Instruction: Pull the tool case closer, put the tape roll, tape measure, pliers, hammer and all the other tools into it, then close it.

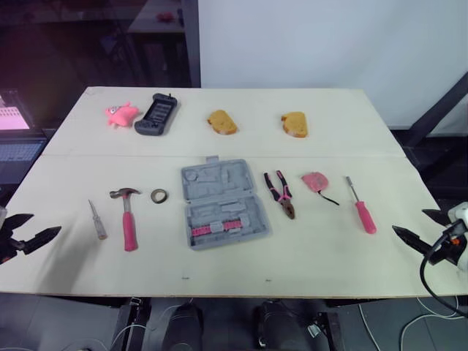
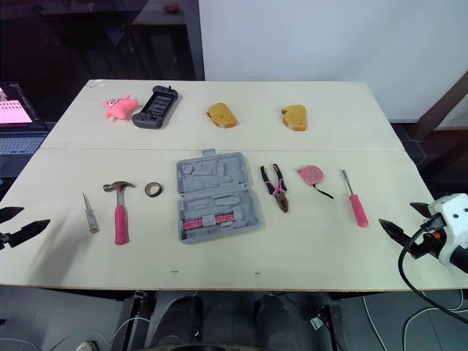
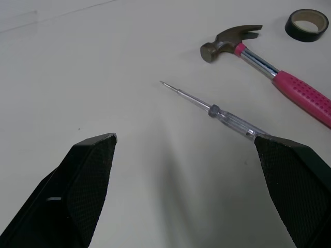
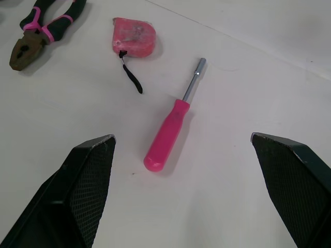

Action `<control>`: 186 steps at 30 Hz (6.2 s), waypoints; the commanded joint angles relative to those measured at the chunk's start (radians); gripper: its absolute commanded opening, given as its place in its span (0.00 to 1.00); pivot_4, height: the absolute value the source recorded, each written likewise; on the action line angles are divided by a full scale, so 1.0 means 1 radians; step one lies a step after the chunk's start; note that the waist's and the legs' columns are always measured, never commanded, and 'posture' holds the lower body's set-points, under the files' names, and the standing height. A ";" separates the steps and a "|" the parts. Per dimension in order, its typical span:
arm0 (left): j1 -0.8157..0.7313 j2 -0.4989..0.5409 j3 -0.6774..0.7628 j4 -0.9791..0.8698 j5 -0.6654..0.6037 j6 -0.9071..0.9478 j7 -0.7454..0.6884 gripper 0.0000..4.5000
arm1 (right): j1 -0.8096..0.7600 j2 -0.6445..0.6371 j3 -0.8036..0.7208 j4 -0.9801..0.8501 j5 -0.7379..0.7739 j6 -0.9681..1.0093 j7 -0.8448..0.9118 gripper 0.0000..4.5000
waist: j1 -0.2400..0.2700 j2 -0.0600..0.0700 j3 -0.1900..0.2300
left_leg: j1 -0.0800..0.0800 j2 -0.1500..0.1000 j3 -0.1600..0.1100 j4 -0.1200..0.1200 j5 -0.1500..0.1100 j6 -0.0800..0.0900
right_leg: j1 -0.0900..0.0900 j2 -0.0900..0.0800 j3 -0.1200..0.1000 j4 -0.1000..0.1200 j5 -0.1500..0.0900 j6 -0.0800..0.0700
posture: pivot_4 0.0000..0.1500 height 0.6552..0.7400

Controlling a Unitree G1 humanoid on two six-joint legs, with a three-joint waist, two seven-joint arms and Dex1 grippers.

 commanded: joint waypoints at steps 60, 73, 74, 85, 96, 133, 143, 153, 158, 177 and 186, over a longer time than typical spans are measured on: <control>-0.134 -0.456 -0.613 -0.597 0.234 0.327 0.199 0.00 | -0.811 0.415 1.070 0.147 -0.545 0.252 0.050 0.00 | -0.004 0.002 -0.002 | -0.001 0.000 0.001 0.001 0.000 0.001 | -0.003 0.012 0.018 0.001 0.004 0.005 | 1.00 1.00; 0.018 -0.398 -0.620 -0.780 0.206 0.396 0.166 0.00 | -0.583 0.357 1.078 -0.242 -0.538 0.509 0.018 0.00 | -0.001 0.002 -0.003 | -0.001 0.000 0.002 0.001 -0.001 0.001 | -0.003 0.011 0.019 0.000 0.004 0.004 | 1.00 1.00; 0.028 -0.395 -0.625 -0.789 0.206 0.399 0.160 0.00 | -0.575 0.356 1.076 -0.256 -0.536 0.520 0.014 0.00 | -0.001 0.002 -0.003 | -0.001 0.000 0.002 0.001 -0.001 0.001 | -0.003 0.011 0.019 0.000 0.004 0.004 | 1.00 1.00; 0.122 -0.380 -0.627 -0.855 0.211 0.415 0.171 0.00 | -0.492 0.337 1.080 -0.393 -0.508 0.645 -0.020 0.00 | -0.002 0.002 -0.006 | -0.001 0.000 0.002 0.001 -0.001 0.002 | -0.003 0.011 0.019 0.000 0.002 0.001 | 1.00 1.00; 0.206 -0.345 -0.618 -0.925 0.192 0.428 0.176 0.00 | -0.482 0.308 1.094 -0.443 -0.463 0.698 -0.026 0.00 | -0.003 0.002 -0.007 | -0.001 0.000 0.002 0.001 -0.001 0.002 | -0.004 0.011 0.019 -0.001 0.002 0.001 | 1.00 1.00; 0.283 -0.026 -0.040 -0.586 -0.042 0.198 -0.068 0.00 | -0.069 0.055 0.103 -0.292 -0.077 0.155 0.185 0.00 | -0.003 -0.006 -0.001 | -0.006 0.001 0.003 0.000 -0.002 0.003 | -0.009 0.011 0.020 -0.002 -0.001 -0.003 | 1.00 1.00; 0.164 0.095 0.068 -0.086 -0.001 0.038 -0.037 0.65 | 0.067 -0.002 -0.095 -0.020 -0.022 -0.039 0.326 0.86 | -0.007 -0.006 0.002 | -0.003 0.001 0.006 -0.001 -0.002 0.003 | -0.009 0.010 0.020 -0.002 0.000 -0.005 | 1.00 1.00; 0.118 0.170 0.085 0.172 0.003 -0.090 -0.076 0.99 | 0.135 -0.021 -0.149 -0.028 0.003 -0.031 0.331 1.00 | -0.006 -0.007 0.002 | -0.003 0.001 0.007 -0.002 -0.002 0.002 | -0.010 0.010 0.020 -0.002 0.000 -0.005 | 1.00 1.00; 0.101 0.167 0.069 0.181 0.011 -0.105 -0.081 0.99 | 0.129 -0.025 -0.139 -0.029 0.006 -0.020 0.323 1.00 | -0.001 -0.007 0.002 | -0.002 0.001 0.007 -0.001 -0.002 0.002 | -0.009 0.010 0.020 -0.002 0.000 -0.006 | 1.00 1.00; -0.169 -0.258 -0.212 -0.340 0.013 0.119 0.051 0.99 | -0.354 0.053 0.451 -0.575 0.149 0.370 -0.009 1.00 | 0.010 -0.011 0.001 | -0.004 0.001 0.003 0.002 -0.001 0.002 | -0.007 0.012 0.020 0.000 0.003 0.000 | 1.00 1.00; -0.618 -0.220 -0.515 0.055 0.227 0.001 -0.277 0.99 | -0.605 0.159 0.777 -0.480 0.012 0.338 -0.024 1.00 | 0.002 -0.009 0.001 | -0.009 0.001 0.002 0.002 -0.001 0.003 | -0.012 0.015 0.020 0.001 0.004 0.002 | 1.00 1.00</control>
